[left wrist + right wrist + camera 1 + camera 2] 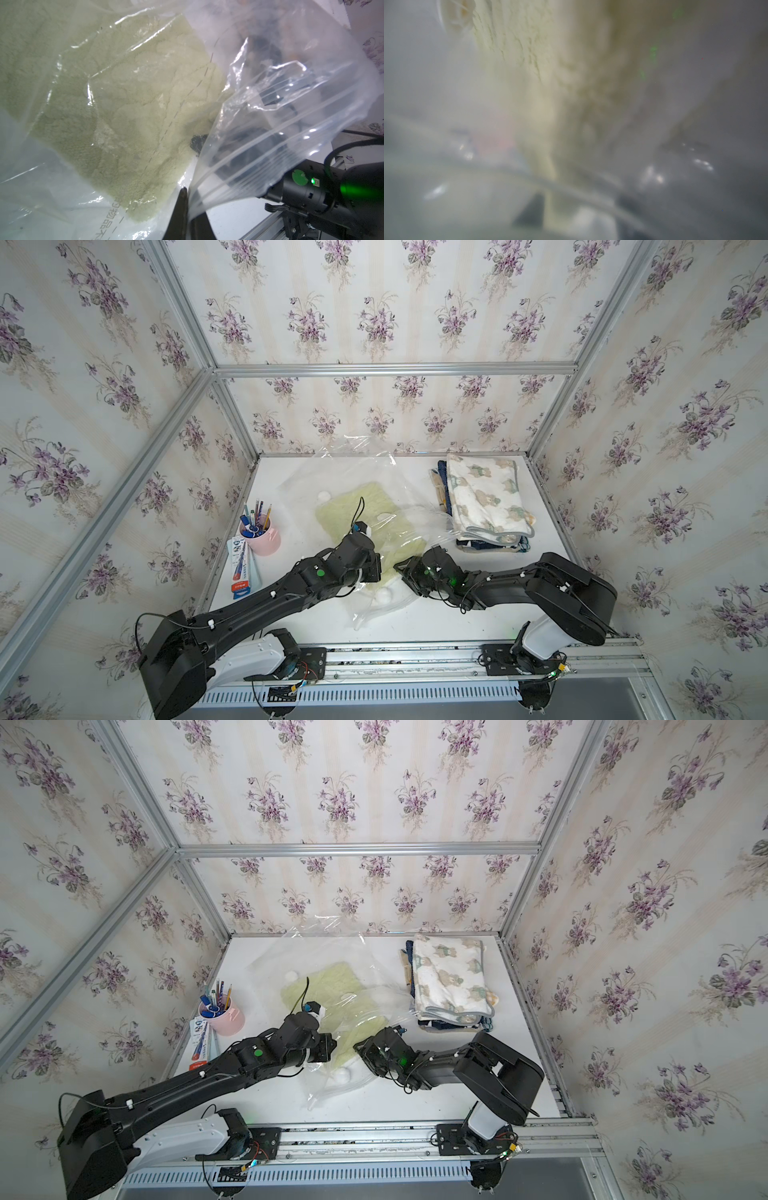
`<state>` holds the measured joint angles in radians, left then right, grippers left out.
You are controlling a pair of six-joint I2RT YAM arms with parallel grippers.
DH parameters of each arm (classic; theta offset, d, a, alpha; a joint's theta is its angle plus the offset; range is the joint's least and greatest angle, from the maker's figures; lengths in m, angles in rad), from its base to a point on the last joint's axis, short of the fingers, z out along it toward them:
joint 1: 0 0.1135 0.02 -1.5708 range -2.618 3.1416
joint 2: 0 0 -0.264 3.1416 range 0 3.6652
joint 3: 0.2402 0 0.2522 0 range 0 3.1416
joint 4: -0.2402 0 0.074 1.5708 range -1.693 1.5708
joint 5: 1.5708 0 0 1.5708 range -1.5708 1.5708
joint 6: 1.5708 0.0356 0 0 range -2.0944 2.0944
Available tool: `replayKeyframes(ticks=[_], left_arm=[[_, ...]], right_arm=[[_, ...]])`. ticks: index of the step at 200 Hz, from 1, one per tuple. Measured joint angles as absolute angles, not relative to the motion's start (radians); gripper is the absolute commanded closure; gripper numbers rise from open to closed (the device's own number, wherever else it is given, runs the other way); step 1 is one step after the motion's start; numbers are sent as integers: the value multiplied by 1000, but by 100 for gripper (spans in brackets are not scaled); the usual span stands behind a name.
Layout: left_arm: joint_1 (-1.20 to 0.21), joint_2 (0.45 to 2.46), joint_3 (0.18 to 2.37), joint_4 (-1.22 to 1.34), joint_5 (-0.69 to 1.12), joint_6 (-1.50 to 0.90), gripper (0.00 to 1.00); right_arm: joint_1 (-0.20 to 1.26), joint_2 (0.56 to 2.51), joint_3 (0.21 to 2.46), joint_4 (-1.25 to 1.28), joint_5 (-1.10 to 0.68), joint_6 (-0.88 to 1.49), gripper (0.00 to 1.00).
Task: Take the blanket out of the vacuum bag
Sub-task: Take out the blanket from the vacuum bag.
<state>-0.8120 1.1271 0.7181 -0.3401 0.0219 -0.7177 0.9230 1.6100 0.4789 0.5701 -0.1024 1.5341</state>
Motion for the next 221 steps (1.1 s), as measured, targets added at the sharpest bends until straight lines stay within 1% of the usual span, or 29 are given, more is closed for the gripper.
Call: replayKeyframes(ticks=[29, 56, 76, 107, 151, 174, 199, 206, 221], left_arm=[[-812, 1139, 723, -340, 22, -714, 93], [-812, 1150, 734, -341, 27, -707, 93], [-812, 1163, 753, -342, 28, -701, 93], [-812, 1178, 768, -343, 33, -697, 93], [-812, 1174, 781, -358, 36, -696, 93], [-812, 1170, 785, -362, 33, -692, 93], [-812, 1172, 789, -364, 27, -688, 93], [-812, 1174, 791, -363, 26, -688, 93], [-812, 1174, 792, -364, 26, -688, 93]], right_arm=[[923, 1638, 487, 595, -99, 1539, 62], [923, 1645, 502, 601, -90, 1536, 81], [923, 1645, 515, 604, -85, 1532, 91], [923, 1634, 519, 607, -73, 1522, 100], [928, 1507, 489, 597, -71, 1519, 100], [929, 1436, 465, 567, -67, 1520, 93], [929, 1427, 449, 539, -65, 1520, 83], [929, 1430, 445, 534, -65, 1520, 77], [929, 1442, 435, 533, -67, 1522, 62]])
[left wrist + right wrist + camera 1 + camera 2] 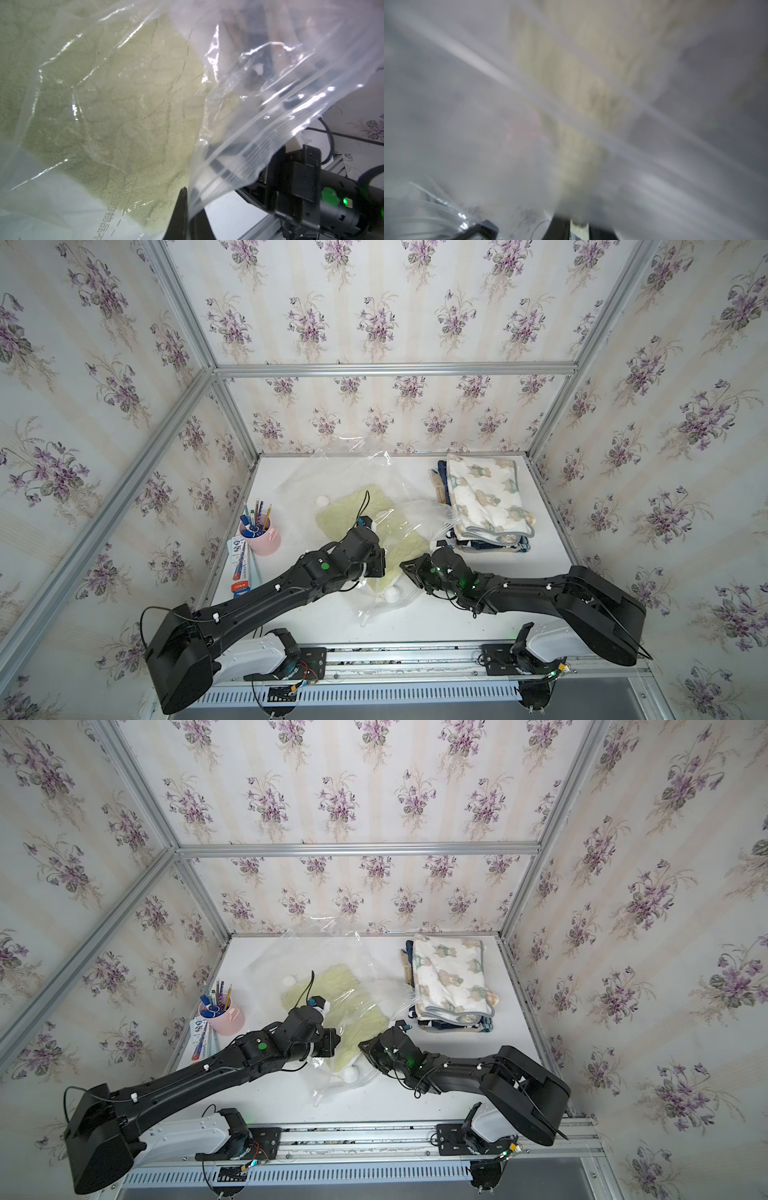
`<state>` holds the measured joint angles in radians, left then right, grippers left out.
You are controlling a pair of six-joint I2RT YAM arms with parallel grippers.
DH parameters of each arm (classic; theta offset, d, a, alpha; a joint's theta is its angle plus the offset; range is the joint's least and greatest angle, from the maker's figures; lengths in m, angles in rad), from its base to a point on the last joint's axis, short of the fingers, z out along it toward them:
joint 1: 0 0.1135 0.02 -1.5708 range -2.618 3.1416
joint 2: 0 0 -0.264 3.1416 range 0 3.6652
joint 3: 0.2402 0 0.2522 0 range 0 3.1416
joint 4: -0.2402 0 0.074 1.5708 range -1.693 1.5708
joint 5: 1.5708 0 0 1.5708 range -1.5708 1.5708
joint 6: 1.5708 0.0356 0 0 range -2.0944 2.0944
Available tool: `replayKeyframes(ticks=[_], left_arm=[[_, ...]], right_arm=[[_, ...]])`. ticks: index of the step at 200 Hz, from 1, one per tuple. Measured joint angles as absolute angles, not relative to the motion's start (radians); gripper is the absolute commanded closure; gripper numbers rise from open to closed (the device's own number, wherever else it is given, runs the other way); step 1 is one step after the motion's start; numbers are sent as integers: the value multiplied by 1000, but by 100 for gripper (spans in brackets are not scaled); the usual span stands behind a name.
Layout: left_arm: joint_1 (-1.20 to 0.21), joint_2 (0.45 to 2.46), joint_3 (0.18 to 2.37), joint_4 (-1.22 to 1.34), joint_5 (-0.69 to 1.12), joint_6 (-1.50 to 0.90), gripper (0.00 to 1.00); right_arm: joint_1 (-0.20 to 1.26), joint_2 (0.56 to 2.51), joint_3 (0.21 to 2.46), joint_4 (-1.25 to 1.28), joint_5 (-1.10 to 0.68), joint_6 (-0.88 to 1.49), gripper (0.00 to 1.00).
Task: Take the blanket out of the vacuum bag
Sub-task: Take out the blanket from the vacuum bag.
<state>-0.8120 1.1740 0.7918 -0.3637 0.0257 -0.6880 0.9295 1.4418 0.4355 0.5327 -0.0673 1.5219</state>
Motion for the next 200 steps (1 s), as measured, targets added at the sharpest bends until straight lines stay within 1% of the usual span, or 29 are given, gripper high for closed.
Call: replayKeyframes(ticks=[14, 26, 110, 138, 162, 188, 200], left_arm=[[-812, 1173, 792, -364, 26, -688, 93], [-812, 1166, 790, -363, 26, -688, 93], [-812, 1161, 781, -363, 26, -690, 93], [-812, 1163, 781, -363, 28, -696, 93], [-812, 1161, 781, -363, 29, -696, 93], [-812, 1151, 775, -363, 28, -696, 93], [-812, 1148, 770, -363, 28, -696, 93]], right_arm=[[929, 1451, 429, 533, -70, 1522, 50], [929, 1458, 424, 539, -73, 1523, 45], [933, 1534, 396, 636, -90, 1543, 36], [934, 1589, 404, 708, -64, 1541, 36], [935, 1657, 423, 777, -46, 1541, 40], [935, 1717, 436, 849, -40, 1542, 50], [935, 1731, 443, 861, -38, 1541, 60]])
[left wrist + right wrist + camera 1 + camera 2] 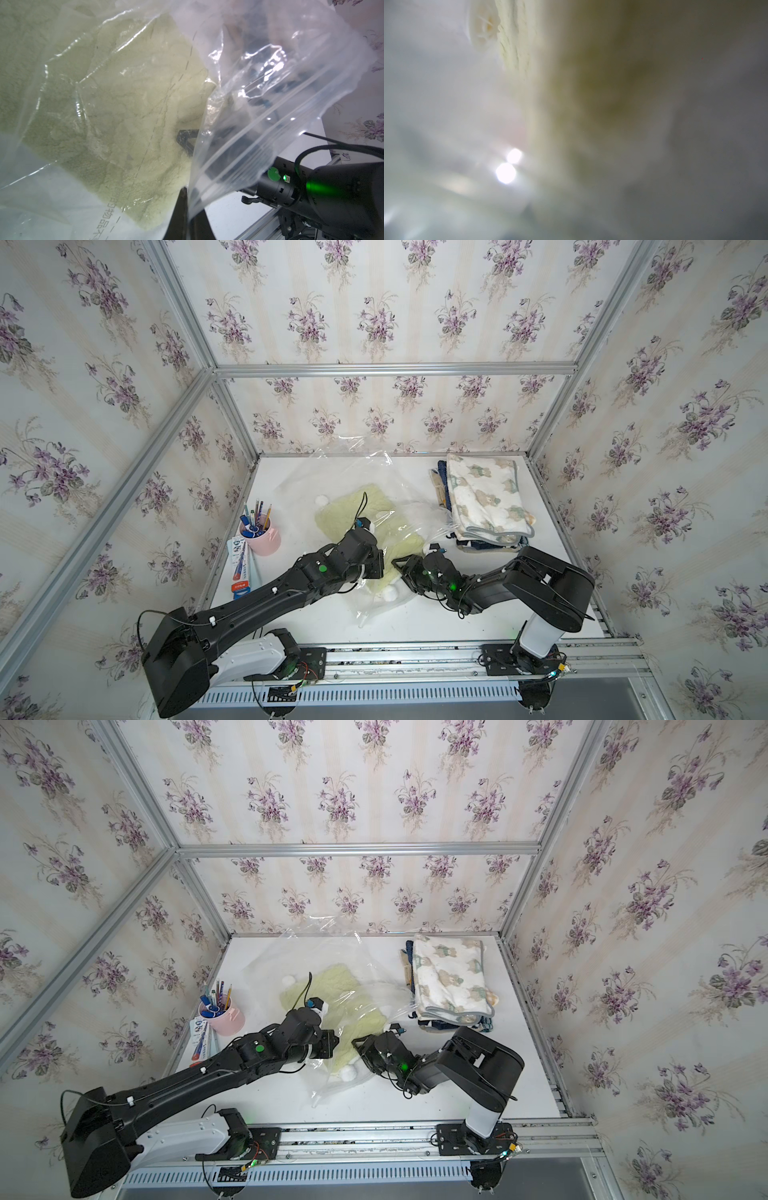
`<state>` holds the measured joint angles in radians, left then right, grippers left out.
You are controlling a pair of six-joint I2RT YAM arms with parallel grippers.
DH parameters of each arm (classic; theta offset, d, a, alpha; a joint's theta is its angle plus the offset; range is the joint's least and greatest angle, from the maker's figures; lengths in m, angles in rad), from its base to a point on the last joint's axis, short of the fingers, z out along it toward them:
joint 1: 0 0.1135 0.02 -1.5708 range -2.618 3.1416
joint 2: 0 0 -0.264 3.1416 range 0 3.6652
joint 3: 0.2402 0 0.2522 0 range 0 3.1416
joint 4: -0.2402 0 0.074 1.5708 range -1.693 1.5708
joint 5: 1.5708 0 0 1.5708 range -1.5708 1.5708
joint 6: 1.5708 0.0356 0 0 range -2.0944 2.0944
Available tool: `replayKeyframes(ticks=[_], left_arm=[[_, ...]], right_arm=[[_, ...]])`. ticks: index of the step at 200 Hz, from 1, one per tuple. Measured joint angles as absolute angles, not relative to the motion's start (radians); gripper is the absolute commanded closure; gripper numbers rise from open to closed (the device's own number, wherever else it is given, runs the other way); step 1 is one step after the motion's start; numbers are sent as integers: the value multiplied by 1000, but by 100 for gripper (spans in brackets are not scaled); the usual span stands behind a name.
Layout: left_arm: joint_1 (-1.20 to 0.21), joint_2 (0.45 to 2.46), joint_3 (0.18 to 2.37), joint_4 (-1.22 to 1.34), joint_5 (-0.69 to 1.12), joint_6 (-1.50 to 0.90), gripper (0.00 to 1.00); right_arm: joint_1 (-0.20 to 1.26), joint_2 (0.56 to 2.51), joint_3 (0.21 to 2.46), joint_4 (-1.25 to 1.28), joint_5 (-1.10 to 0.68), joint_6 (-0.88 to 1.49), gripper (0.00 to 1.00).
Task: Take the blanket out of the vacuum bag
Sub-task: Take out the blanket from the vacuum bag.
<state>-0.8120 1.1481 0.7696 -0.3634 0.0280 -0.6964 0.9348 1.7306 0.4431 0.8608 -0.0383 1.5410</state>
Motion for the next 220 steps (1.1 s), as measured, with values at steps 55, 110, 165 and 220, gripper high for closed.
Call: replayKeyframes(ticks=[55, 110, 165, 220], left_arm=[[-812, 1143, 767, -364, 24, -696, 93], [-812, 1144, 784, -368, 0, -688, 93], [-812, 1190, 805, -361, -16, -697, 93], [-813, 1245, 863, -352, -29, -697, 93]], right_arm=[[935, 1705, 493, 853, -36, 1518, 94], [936, 1542, 524, 749, -64, 1488, 100], [941, 1381, 512, 595, -85, 1483, 100], [974, 1260, 447, 476, -83, 1465, 100]])
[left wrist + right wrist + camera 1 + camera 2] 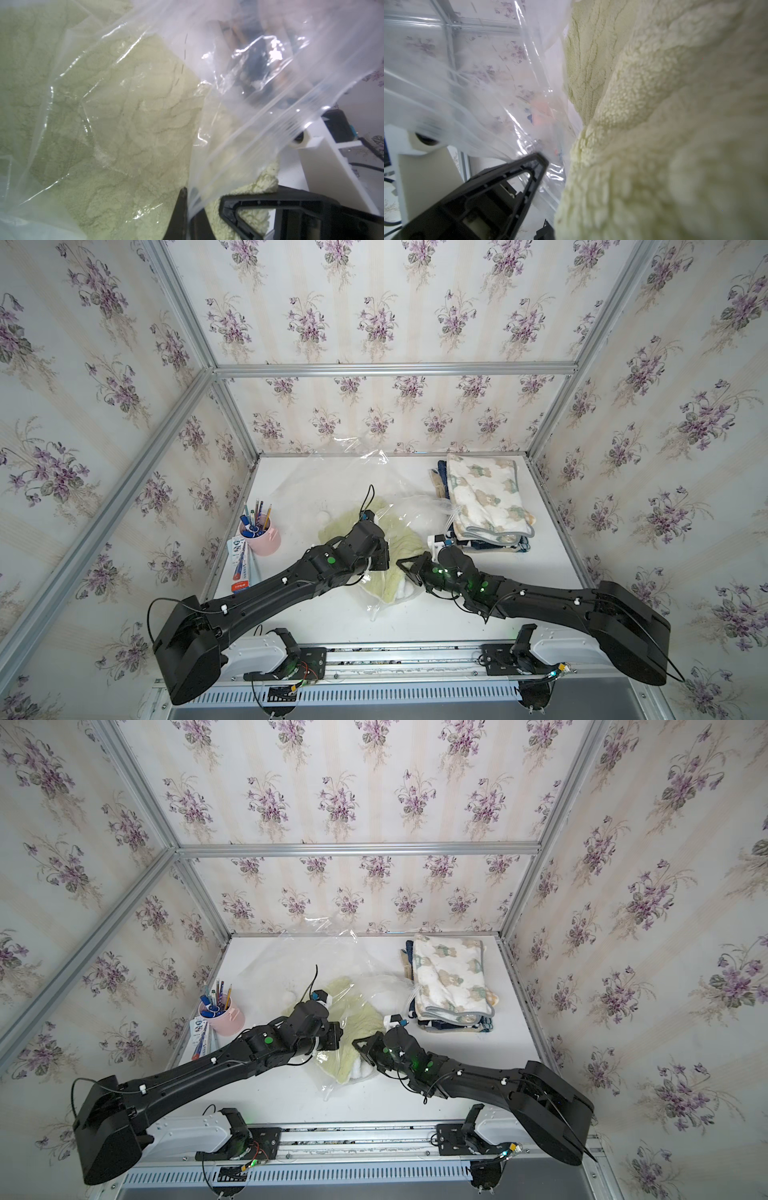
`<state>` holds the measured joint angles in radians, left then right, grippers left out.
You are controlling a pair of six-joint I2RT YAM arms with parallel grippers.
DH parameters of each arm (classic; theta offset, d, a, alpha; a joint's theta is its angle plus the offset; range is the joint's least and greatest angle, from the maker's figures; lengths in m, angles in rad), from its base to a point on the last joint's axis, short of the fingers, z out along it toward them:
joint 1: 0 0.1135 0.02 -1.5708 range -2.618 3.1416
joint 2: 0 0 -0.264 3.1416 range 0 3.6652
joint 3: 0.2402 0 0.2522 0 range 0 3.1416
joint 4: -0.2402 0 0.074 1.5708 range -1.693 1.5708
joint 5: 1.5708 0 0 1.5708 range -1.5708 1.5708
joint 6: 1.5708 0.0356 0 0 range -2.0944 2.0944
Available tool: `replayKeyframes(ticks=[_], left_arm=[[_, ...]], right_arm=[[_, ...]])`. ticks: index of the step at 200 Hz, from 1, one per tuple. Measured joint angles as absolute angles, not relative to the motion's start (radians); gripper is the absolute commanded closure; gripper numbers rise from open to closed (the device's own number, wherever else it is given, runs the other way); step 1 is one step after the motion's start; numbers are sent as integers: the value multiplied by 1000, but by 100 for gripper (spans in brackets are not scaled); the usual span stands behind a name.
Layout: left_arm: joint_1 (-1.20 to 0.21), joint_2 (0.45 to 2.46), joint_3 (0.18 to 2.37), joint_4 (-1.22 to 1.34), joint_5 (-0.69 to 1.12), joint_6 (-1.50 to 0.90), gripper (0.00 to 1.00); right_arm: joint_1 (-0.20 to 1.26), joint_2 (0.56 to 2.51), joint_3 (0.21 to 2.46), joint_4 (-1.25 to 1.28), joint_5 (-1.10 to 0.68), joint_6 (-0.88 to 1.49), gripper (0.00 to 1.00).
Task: Take the blanket out of the vacuum bag
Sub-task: Take out the blanket from the vacuum bag.
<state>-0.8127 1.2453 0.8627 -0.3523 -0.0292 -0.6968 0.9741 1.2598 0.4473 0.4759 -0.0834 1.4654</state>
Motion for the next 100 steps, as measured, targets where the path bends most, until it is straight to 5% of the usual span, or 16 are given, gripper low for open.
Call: replayKeyframes(ticks=[100], left_arm=[[-812, 1288, 873, -351, -54, -724, 94]], right_arm=[[981, 1048, 619, 248, -47, 1333, 100]])
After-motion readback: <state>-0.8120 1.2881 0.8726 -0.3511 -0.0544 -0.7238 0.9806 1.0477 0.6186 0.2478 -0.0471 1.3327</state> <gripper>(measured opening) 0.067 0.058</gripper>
